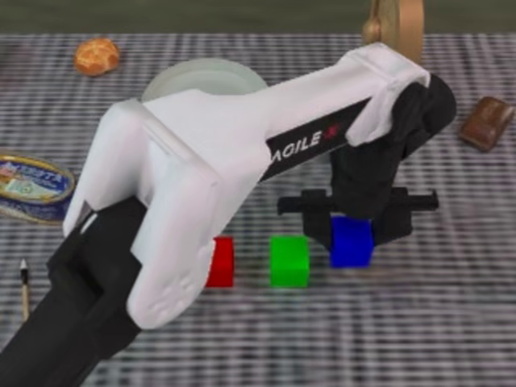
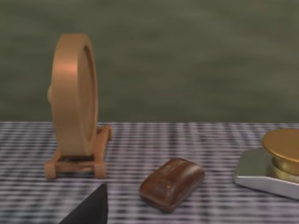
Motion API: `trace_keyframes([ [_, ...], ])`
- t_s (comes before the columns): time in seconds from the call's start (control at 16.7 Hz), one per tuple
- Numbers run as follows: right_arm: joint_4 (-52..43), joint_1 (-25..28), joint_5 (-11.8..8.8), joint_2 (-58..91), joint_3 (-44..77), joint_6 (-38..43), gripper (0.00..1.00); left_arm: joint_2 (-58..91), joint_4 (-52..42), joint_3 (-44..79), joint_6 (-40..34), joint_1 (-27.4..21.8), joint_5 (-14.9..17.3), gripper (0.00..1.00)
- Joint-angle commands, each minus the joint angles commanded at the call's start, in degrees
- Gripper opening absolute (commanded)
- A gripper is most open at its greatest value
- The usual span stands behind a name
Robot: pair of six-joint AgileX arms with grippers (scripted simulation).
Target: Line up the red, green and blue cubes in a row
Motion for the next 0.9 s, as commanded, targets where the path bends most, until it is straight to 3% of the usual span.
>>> trace_keyframes([
  [0.36, 0.0, 0.0, 0.0, 0.0, 0.0, 0.0, 1.0, -0.53, 2.44, -2.5, -0.02, -0.15, -0.01, 0.0],
  [0.9, 0.0, 0.0, 0.0, 0.0, 0.0, 0.0, 1.0, -0.53, 2.44, -2.5, -0.02, -0.15, -0.01, 0.68],
])
